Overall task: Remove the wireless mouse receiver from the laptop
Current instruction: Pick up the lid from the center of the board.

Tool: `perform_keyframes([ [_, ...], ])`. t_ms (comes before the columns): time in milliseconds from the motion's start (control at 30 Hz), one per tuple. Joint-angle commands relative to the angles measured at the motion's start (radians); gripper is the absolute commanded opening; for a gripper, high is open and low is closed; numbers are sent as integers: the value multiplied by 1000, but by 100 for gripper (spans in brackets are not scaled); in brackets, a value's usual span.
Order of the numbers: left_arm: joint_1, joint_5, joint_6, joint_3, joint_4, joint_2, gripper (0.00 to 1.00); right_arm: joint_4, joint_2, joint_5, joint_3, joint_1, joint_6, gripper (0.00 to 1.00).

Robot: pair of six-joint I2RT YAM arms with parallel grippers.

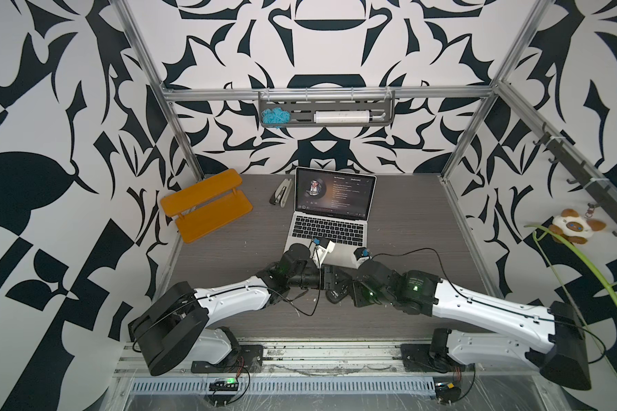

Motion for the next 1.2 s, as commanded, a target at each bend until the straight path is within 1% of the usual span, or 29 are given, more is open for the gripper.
perform_keyframes([
  [0, 0, 34, -4, 3, 26, 5, 40, 27, -30, 25, 29, 4, -4, 0],
  [67, 1, 33, -5, -4, 22, -1, 36, 21, -33, 65, 29, 5, -1, 0],
  [133, 1, 27, -7, -12, 20, -8, 27, 22, -32, 65, 27, 4, -1, 0],
  [200, 1, 25, -9, -15, 17, -12, 24, 24, -29, 63, 25, 5, -1, 0],
  [233, 2, 24, -10, -14, 18, -12, 19, 27, -27, 60, 24, 5, -1, 0],
  [300, 2, 22, -9, -16, 20, -15, 16, 31, -24, 56, 25, 5, -1, 0],
  [333, 2, 24, -8, -16, 21, -15, 10, 34, -23, 54, 24, 5, -4, 0],
  [367, 4, 22, -8, -16, 23, -17, 8, 37, -24, 51, 22, 5, -4, 0],
  [433, 8, 30, -3, -17, 30, -20, 6, 48, -26, 44, 17, 5, -10, 0],
  [467, 15, 39, 0, -17, 25, -22, 4, 66, -32, 6, 9, 5, -15, 8],
  [500, 24, 46, 4, -17, 17, -26, 4, 82, -42, -18, 3, 4, -24, 19],
  [533, 37, 59, 15, -17, 6, -35, 3, 83, -56, -17, 3, 2, -45, 32],
  [567, 52, 75, 26, -16, -12, -44, 3, 71, -72, -17, 7, -7, -63, 42],
  [600, 72, 99, 41, -13, -35, -57, 3, 56, -94, -28, 11, -25, -82, 48],
  [633, 97, 131, 55, -6, -61, -72, 4, 43, -130, -63, 12, -72, -108, 58],
  [667, 121, 171, 71, 2, -85, -77, 4, 43, -152, -112, 13, -119, -127, 65],
  [700, 147, 223, 90, 17, -116, -79, 4, 47, -175, -210, 15, -219, -166, 69],
  [767, 192, 313, 133, 57, -192, -77, 4, 69, -198, -405, 30, -394, -229, 71],
  [800, 206, 358, 149, 76, -215, -70, 5, 104, -202, -509, 28, -455, -253, 71],
  [833, 220, 423, 161, 98, -224, -55, 5, 157, -195, -645, 22, -522, -269, 71],
  [867, 230, 465, 162, 113, -228, -41, 5, 203, -178, -757, 21, -569, -277, 70],
  [933, 244, 545, 187, 159, -272, -5, 5, 320, -123, -979, 13, -623, -265, 68],
  [967, 245, 573, 198, 176, -284, 6, 5, 357, -99, -1033, 10, -633, -252, 67],
  [1000, 247, 609, 215, 197, -305, 17, 5, 419, -67, -1115, 4, -640, -238, 66],
  [1067, 249, 671, 252, 243, -357, 30, 5, 517, -20, -1221, -11, -641, -222, 64],
  [1133, 251, 705, 345, 308, -498, 48, 5, 581, 17, -1308, -26, -641, -219, 62],
  [1167, 252, 718, 389, 338, -568, 52, 5, 611, 29, -1332, -33, -640, -212, 61],
])
